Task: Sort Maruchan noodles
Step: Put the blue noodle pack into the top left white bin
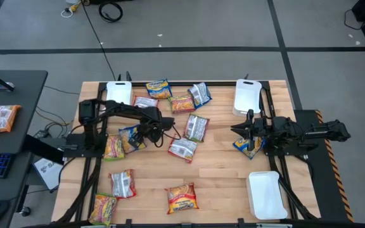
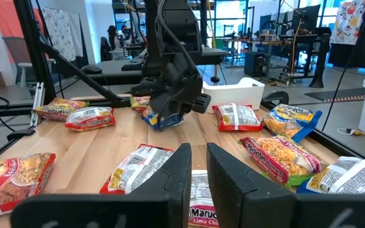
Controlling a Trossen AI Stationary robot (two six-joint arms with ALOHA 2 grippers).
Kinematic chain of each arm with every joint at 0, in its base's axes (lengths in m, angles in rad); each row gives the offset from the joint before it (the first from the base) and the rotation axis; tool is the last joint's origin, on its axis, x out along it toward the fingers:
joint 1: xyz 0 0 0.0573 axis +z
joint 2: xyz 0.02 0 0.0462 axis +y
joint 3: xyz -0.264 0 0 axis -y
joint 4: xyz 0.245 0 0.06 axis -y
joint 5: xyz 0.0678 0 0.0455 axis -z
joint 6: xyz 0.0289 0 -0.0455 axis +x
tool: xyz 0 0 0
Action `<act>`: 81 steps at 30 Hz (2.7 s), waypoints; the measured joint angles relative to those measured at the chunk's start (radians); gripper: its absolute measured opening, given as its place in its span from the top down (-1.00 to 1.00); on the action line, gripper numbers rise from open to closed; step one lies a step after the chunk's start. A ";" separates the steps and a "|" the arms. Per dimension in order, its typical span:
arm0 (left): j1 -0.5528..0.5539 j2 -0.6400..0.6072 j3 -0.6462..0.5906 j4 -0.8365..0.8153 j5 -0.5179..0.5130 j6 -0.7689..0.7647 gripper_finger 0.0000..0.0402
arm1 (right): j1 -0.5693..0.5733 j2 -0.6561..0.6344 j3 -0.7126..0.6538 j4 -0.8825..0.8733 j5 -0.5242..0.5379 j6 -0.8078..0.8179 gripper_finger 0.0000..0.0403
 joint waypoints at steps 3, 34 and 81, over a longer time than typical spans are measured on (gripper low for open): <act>-0.006 0.000 0.000 0.000 0.015 0.002 -0.01 | 0.000 0.000 0.000 0.000 0.000 0.000 0.72; -0.068 0.113 -0.003 -0.021 -0.087 0.321 0.80 | 0.000 0.000 0.000 0.000 0.000 0.000 0.72; 0.639 -0.499 -0.174 0.315 -0.704 0.033 0.95 | 0.000 0.000 0.000 0.000 0.000 0.000 0.72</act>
